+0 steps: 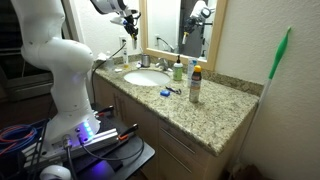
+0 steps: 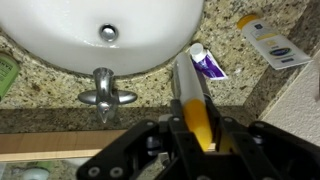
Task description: Move the white bottle from the left of the sink to the right of the sink
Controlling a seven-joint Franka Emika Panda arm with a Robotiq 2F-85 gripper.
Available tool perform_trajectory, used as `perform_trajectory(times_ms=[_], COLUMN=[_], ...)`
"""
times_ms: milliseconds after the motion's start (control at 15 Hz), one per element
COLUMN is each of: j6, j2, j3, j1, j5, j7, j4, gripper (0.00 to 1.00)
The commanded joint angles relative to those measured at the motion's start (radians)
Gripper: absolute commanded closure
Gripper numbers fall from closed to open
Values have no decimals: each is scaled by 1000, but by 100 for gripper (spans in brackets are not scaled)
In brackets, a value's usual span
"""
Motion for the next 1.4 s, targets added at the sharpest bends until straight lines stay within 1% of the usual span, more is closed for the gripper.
perform_trajectory(times_ms=[0,67,133,333,533,600,667,733,800,933,1000,1067,1133,1200,1333], j6=[-1,-17,-21,-16,-30,-18,10,-16,-14,-12,-12,-18,-19,-19,-1], j2=[12,-1,-44,-167,-306,-352,-400,-290,-333,-386,-395,-379,-375,-375,-367], j3=[51,40,23,-6,-21,-29,-46,-4,-12,-18,-15,-20,-19,-28,-64], j1=[-44,-62,-90,-179,-291,-325,-346,-342,-365,-380,-380,-395,-445,-480,-566], j5=[4,-64,-109,-205,-228,-209,-158,-170,-156,-144,-143,-144,-180,-197,-232], j7=[-3,46,88,184,255,270,267,230,230,229,235,242,279,297,330], j4=[3,-13,-53,-157,-274,-320,-374,-256,-297,-344,-352,-360,-374,-385,-409], gripper=[94,94,94,94,94,94,94,74,74,74,94,94,94,94,94])
